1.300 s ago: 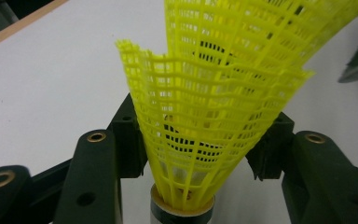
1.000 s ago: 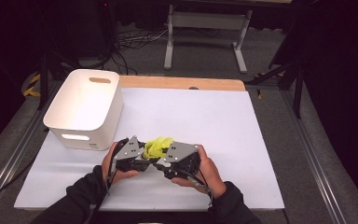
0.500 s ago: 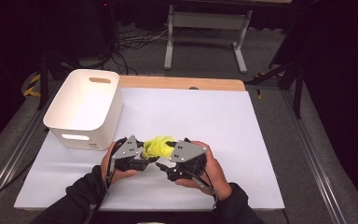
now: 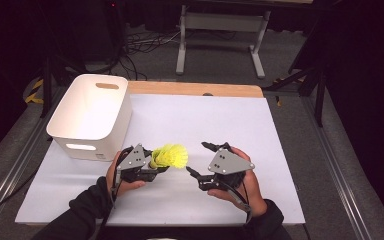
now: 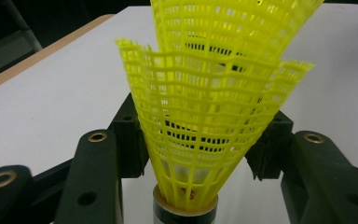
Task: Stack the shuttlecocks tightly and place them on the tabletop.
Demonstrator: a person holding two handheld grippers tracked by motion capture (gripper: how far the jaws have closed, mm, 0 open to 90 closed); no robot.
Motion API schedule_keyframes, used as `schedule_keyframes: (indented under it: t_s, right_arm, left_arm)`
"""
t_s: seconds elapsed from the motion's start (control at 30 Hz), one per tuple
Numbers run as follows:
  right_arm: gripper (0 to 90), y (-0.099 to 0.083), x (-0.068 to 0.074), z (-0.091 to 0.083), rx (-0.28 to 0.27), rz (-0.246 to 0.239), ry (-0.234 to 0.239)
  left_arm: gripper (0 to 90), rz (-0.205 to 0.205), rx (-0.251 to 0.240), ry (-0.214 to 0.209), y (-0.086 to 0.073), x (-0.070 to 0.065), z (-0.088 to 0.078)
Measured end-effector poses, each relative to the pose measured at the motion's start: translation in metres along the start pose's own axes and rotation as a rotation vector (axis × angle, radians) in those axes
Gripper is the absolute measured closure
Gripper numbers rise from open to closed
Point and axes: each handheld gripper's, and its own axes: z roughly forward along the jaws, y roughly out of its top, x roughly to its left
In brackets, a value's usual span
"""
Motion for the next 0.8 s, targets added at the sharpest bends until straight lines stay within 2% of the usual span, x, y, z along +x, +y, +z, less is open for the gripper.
schedule_keyframes:
  t_s: [0.33, 0.37, 0.63, 0.73, 0.8]
  right_arm:
    - [21.3, -0.030, -0.008, -0.006, 0.013, 0.040, -0.058]
    - [21.0, -0.035, -0.009, -0.007, 0.017, 0.045, -0.075]
    - [20.0, -0.052, -0.012, -0.008, 0.038, 0.070, -0.098]
    - [19.6, -0.059, -0.013, -0.010, 0.046, 0.066, -0.114]
    - [19.1, -0.064, -0.014, -0.012, 0.048, 0.082, -0.112]
  left_arm:
    - [48.9, -0.002, -0.012, 0.006, 0.001, 0.000, -0.002]
    - [48.8, 0.002, -0.014, 0.009, 0.001, 0.000, -0.003]
    - [48.9, 0.001, -0.031, 0.018, 0.003, 0.001, -0.008]
    - [48.9, 0.000, -0.034, 0.021, 0.004, 0.002, -0.011]
    - [48.9, -0.001, -0.041, 0.022, 0.004, 0.003, -0.013]
